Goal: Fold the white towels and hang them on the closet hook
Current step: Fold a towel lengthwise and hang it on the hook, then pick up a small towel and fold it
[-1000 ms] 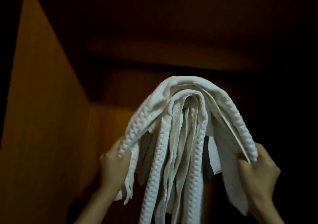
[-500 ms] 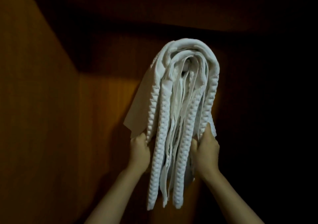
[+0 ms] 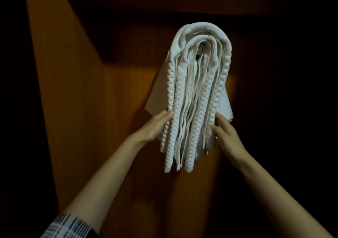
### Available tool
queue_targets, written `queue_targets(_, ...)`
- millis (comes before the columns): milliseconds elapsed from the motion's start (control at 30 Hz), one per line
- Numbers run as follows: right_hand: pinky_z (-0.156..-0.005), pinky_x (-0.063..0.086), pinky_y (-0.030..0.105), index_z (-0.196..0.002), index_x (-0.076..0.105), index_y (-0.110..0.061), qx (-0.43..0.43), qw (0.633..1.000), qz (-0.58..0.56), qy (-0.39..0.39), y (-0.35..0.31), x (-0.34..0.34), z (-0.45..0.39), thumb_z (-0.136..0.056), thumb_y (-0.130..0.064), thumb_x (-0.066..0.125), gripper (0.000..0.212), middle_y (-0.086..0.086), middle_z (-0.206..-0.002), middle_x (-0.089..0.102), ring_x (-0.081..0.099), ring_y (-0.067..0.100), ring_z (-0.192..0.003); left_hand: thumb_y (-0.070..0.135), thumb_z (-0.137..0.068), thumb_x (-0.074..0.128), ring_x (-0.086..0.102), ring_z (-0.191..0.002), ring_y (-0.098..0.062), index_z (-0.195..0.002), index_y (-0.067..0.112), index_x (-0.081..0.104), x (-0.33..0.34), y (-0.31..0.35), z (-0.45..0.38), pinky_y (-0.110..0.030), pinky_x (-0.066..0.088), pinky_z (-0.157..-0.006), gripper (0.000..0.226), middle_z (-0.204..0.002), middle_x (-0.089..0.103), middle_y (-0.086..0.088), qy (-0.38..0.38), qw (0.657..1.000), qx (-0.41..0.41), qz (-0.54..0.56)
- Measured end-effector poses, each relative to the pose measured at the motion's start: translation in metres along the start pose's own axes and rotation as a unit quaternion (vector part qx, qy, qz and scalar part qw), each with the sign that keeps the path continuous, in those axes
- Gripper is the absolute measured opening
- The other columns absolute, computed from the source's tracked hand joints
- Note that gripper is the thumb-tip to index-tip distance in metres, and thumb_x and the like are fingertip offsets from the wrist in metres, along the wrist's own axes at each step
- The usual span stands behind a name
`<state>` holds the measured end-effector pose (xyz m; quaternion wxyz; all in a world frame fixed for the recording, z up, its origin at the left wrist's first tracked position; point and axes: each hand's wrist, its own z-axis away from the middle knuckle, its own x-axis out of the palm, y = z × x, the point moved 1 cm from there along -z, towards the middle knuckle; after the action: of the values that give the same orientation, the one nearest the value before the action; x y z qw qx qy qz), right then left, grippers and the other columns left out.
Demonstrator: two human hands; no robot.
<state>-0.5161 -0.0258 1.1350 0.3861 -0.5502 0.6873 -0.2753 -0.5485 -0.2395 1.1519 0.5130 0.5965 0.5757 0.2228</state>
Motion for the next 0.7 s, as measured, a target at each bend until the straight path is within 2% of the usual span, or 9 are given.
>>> queue_targets(67,-0.105,0.035,0.026,-0.141,0.04,-0.017,0.016,0.999,0.001,0.029,0.006,0.008,0.02,-0.095,-0.006,0.048,0.048,-0.008,-0.141,0.045,0.042,0.005,-0.129,0.035,-0.1,0.031,0.06,-0.074,0.01,-0.12,0.036,0.049,0.005,-0.003,0.018,-0.007,0.046,-0.061,0.026,-0.087,0.068,0.021,-0.014,1.0,-0.026,0.0)
queue_targets(167,-0.101,0.036,0.022,-0.127,0.056,-0.013,0.037,0.997,0.06,0.04,0.015,0.012,0.056,-0.092,0.0,0.053,0.038,-0.008,-0.132,0.05,0.045,0.007,-0.126,0.034,-0.096,0.047,0.055,-0.113,-0.007,-0.145,0.029,0.031,0.007,-0.01,0.055,-0.026,0.045,-0.093,0.052,-0.128,0.056,0.005,-0.034,0.992,-0.06,-0.103)
queue_targets(233,-0.091,0.046,0.022,-0.102,0.068,-0.017,0.032,0.996,0.078,0.035,0.016,0.012,0.084,-0.09,0.004,0.052,0.03,-0.006,-0.113,0.065,0.06,0.006,-0.108,0.023,-0.095,0.054,0.06,-0.108,-0.01,-0.146,0.025,0.031,0.006,-0.018,0.088,-0.027,0.047,-0.092,0.056,-0.128,0.056,0.001,-0.021,0.988,-0.072,-0.137)
queue_targets(300,-0.07,0.051,0.018,-0.086,0.069,-0.021,0.036,0.996,0.077,0.015,0.014,0.015,0.113,-0.089,0.009,0.048,0.037,-0.003,-0.086,0.071,0.068,0.007,-0.08,0.018,-0.095,0.053,0.067,-0.093,-0.005,-0.142,0.027,0.036,0.006,-0.023,0.127,-0.022,0.049,-0.086,0.051,-0.119,0.061,0.003,-0.021,0.982,-0.064,-0.177)
queue_targets(367,-0.06,0.049,0.016,-0.081,0.067,-0.023,0.05,0.994,0.095,-0.031,0.01,0.024,0.14,-0.089,0.011,0.044,0.041,-0.001,-0.077,0.07,0.066,0.008,-0.066,0.017,-0.095,0.052,0.068,-0.087,-0.001,-0.137,0.028,0.043,0.007,-0.027,0.17,-0.017,0.05,-0.084,0.044,-0.112,0.064,0.006,-0.041,0.974,-0.065,-0.212)
queue_targets(433,-0.058,0.049,0.016,-0.078,0.065,-0.027,0.064,0.984,0.142,-0.092,0.006,0.039,0.165,-0.09,0.008,0.045,0.042,-0.001,-0.077,0.069,0.066,0.009,-0.062,0.019,-0.096,0.051,0.067,-0.085,0.002,-0.131,0.029,0.049,0.009,-0.033,0.211,-0.02,0.051,-0.086,0.036,-0.106,0.066,0.01,-0.081,0.965,-0.086,-0.234)
queue_targets(500,-0.059,0.05,0.017,-0.078,0.059,-0.033,0.082,0.953,0.22,-0.194,0.004,0.058,0.186,-0.092,-0.001,0.048,0.037,-0.003,-0.078,0.068,0.066,0.005,-0.06,0.025,-0.097,0.05,0.066,-0.085,0.002,-0.128,0.032,0.053,0.012,-0.04,0.248,-0.02,0.051,-0.083,0.032,-0.101,0.068,0.012,-0.141,0.944,-0.122,-0.271)
queue_targets(600,-0.068,0.055,0.025,-0.088,0.058,-0.028,0.123,0.865,0.326,-0.361,0.007,0.094,0.216,-0.094,-0.011,0.052,0.019,-0.007,-0.081,0.064,0.066,0.005,-0.067,0.031,-0.097,0.049,0.062,-0.085,-0.005,-0.129,0.033,0.052,0.015,-0.054,0.299,-0.018,0.045,-0.077,0.032,-0.104,0.068,0.009,-0.231,0.895,-0.179,-0.336)
queue_targets(700,-0.075,0.054,0.031,-0.11,0.064,-0.018,0.111,0.8,0.386,-0.445,0.01,0.136,0.25,-0.093,-0.013,0.052,0.021,-0.004,-0.086,0.062,0.064,0.015,-0.083,0.026,-0.097,0.049,0.057,-0.105,-0.01,-0.135,0.026,0.048,0.014,-0.067,0.358,-0.025,0.044,-0.091,0.038,-0.118,0.063,0.001,-0.282,0.854,-0.266,-0.347)
